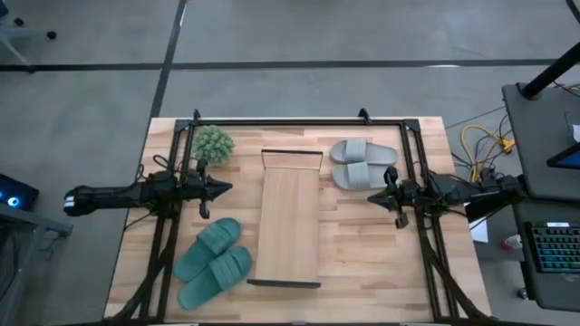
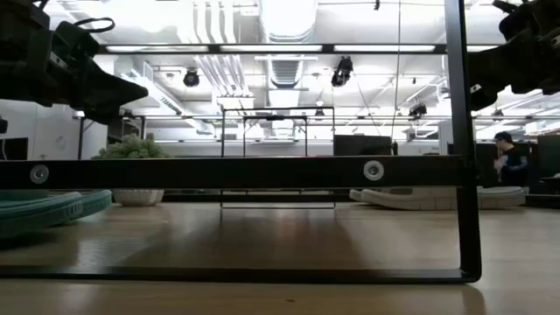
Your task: Pick and place slides into the shelf
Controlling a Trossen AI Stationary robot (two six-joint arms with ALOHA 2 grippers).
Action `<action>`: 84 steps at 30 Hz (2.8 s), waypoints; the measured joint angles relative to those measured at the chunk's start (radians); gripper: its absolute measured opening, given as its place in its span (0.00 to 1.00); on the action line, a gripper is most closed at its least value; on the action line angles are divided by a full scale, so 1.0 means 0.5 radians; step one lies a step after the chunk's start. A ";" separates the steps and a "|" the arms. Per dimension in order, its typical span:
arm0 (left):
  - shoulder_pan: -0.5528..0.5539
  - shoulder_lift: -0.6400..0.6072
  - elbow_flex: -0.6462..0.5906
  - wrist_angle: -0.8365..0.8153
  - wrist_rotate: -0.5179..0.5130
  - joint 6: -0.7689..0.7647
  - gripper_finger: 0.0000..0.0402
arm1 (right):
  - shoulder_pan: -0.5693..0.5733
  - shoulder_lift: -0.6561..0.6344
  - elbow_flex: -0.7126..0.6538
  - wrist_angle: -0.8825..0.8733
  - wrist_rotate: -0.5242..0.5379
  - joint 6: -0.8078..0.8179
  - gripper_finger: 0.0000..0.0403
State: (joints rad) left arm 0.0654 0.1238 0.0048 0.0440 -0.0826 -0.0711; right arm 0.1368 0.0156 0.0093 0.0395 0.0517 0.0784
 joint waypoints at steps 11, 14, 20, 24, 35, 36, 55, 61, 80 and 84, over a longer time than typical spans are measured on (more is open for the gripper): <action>0.000 0.000 0.000 0.000 0.000 0.000 0.00 | 0.000 0.000 0.000 0.000 0.000 0.000 0.02; 0.000 0.000 0.000 0.000 0.000 0.000 0.00 | 0.001 0.000 0.000 0.000 0.001 0.000 0.02; 0.000 0.000 0.000 0.000 0.000 0.000 0.00 | 0.000 0.000 0.000 0.000 0.000 0.000 0.02; -0.001 0.000 0.000 0.000 0.000 0.000 0.00 | 0.000 0.000 0.000 0.000 0.001 0.000 0.02; -0.001 0.000 0.000 0.000 0.000 0.000 0.00 | 0.000 0.000 0.000 -0.001 0.001 0.000 0.02; 0.000 0.000 0.000 0.000 0.000 0.000 0.00 | 0.001 0.000 0.000 0.000 0.001 0.000 0.02; 0.000 0.000 0.000 0.000 0.000 0.000 0.00 | 0.000 0.000 0.000 0.000 0.001 0.000 0.02; 0.000 0.000 0.000 -0.001 0.000 0.000 0.00 | 0.000 0.000 0.000 0.002 0.003 0.000 0.02; 0.000 0.000 0.000 0.000 0.000 0.001 0.00 | 0.001 0.000 0.000 0.005 0.003 0.380 0.02; 0.000 0.000 0.000 0.000 0.000 0.000 0.00 | 0.001 0.000 0.000 0.005 0.003 0.710 0.02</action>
State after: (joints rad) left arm 0.0652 0.1238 0.0048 0.0441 -0.0826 -0.0710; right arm 0.1371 0.0156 0.0093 0.0418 0.0532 0.4336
